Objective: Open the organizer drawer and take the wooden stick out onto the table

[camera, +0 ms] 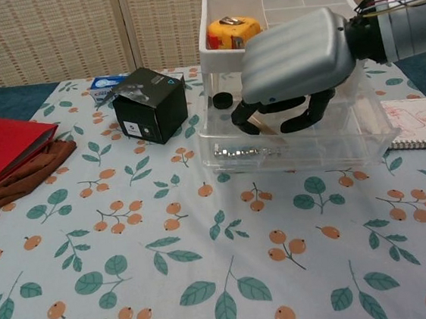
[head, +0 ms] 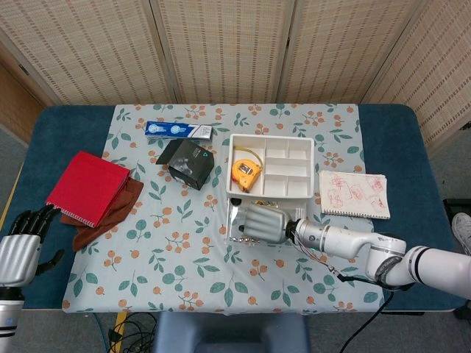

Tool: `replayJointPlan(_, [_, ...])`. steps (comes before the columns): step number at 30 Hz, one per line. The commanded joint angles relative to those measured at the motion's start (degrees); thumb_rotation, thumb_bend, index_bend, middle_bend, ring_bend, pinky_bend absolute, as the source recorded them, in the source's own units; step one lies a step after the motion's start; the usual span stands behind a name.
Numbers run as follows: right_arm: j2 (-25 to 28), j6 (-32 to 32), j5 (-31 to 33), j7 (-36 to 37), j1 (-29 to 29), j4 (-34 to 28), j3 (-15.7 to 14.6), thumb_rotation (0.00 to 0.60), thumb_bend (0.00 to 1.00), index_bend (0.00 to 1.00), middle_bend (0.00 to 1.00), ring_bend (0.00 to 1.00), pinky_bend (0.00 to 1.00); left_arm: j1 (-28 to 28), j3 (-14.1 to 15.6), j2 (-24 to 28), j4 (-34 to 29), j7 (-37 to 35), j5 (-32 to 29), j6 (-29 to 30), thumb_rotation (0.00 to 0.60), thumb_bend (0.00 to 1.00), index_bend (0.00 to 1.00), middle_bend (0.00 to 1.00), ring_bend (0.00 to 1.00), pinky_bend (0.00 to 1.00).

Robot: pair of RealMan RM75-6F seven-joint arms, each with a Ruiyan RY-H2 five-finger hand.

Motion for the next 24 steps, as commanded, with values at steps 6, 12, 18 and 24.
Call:
replayJointPlan(6, [-1.10, 0.89, 0.49, -0.90, -0.79, 0.98, 0.19, 0.600, 0.38, 0.41, 0.83, 1.00, 1.00, -0.01, 0.03, -0.02, -0.09, 0.11, 0.09, 0.01, 0.600, 0.25, 0.14, 0.13, 0.15, 0.11])
replayJointPlan(12, [-1.87, 1.64, 0.89, -1.52, -1.32, 1.88, 0.49, 0.600, 0.34, 0.41, 0.83, 1.00, 1.00, -0.08, 0.02, -0.05, -0.04, 0.16, 0.02, -0.14, 0.600, 0.25, 0.14, 0.13, 0.15, 0.11])
replayJointPlan(18, [-2.68, 2.47, 0.92, -1.91, -1.72, 2.59, 0.64, 0.600, 0.34, 0.42, 0.84, 1.00, 1.00, -0.13, 0.01, -0.11, 0.00, 0.22, 0.00, -0.20, 0.600, 0.25, 0.14, 0.13, 0.15, 0.11])
replayJointPlan(24, [-3.31, 2.93, 0.99, -2.26, -1.95, 3.20, 0.75, 0.600, 0.39, 0.44, 0.85, 1.00, 1.00, -0.04, 0.03, -0.13, 0.10, 0.13, -0.10, -0.16, 0.600, 0.25, 0.14, 0.13, 0.15, 0.11])
